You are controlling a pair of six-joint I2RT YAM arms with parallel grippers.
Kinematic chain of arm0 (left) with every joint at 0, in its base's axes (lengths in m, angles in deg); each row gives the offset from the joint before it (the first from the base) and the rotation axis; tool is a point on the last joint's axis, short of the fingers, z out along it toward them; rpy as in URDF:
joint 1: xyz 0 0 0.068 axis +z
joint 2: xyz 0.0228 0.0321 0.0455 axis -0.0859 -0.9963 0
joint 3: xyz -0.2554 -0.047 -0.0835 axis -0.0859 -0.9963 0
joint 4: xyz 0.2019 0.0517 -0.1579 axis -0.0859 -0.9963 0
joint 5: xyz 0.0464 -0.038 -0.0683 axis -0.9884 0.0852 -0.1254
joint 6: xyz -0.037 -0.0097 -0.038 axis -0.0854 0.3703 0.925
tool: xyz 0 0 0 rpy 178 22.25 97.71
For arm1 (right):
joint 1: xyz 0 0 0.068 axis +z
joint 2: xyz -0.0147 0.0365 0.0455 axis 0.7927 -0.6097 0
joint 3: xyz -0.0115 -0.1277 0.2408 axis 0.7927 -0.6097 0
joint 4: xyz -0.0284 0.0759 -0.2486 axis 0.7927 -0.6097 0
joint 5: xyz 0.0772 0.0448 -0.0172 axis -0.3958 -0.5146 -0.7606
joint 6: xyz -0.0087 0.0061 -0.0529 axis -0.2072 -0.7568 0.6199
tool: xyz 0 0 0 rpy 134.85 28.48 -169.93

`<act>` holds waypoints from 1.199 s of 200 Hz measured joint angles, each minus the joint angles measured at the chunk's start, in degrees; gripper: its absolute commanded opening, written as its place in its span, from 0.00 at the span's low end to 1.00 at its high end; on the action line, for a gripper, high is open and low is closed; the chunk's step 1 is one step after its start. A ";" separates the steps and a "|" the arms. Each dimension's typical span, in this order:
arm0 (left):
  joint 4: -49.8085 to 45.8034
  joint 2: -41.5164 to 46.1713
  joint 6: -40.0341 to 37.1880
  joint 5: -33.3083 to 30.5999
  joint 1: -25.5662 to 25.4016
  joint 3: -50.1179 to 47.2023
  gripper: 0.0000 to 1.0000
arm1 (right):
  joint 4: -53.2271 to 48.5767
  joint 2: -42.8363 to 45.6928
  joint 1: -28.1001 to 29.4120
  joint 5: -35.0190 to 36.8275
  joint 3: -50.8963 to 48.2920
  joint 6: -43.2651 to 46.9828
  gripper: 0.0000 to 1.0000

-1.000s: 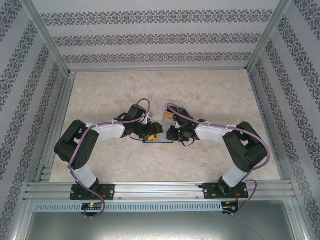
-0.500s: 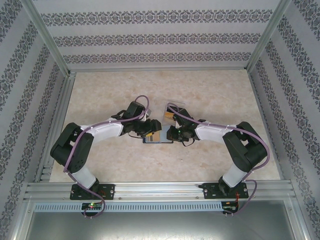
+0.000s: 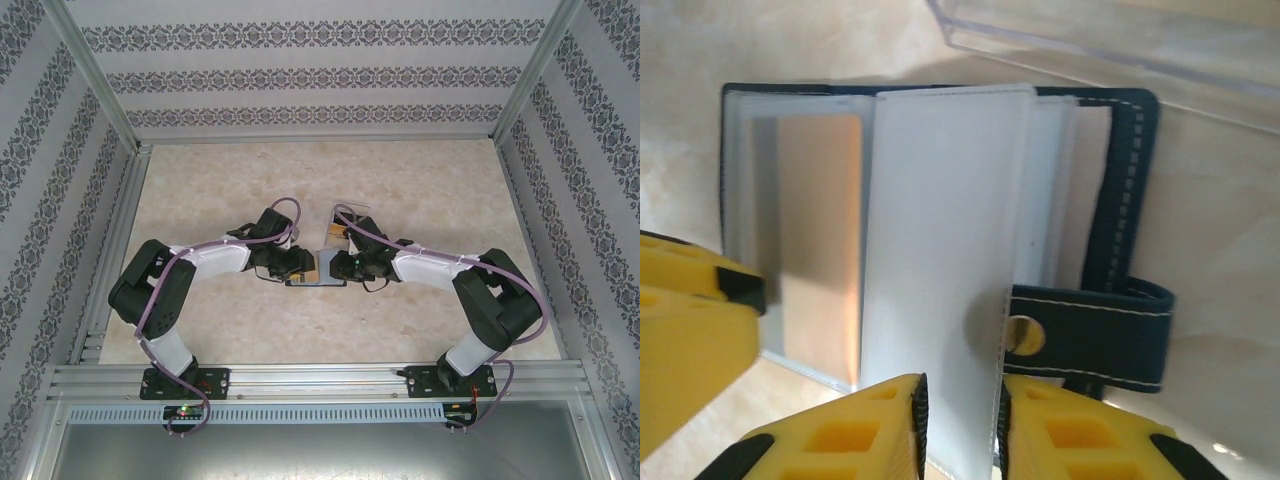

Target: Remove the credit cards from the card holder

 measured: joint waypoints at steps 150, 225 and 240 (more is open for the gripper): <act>-1.81 3.04 -0.26 0.07 4.44 -0.22 0.37 | -2.49 3.10 1.44 7.41 2.69 -2.29 0.23; -1.05 1.29 -0.20 1.51 4.46 -3.37 0.35 | 2.27 -6.69 3.69 -0.15 8.04 -4.15 0.17; -0.57 1.29 -0.20 1.84 4.46 -3.56 0.35 | 2.62 -8.87 3.69 -0.85 8.28 -4.96 0.17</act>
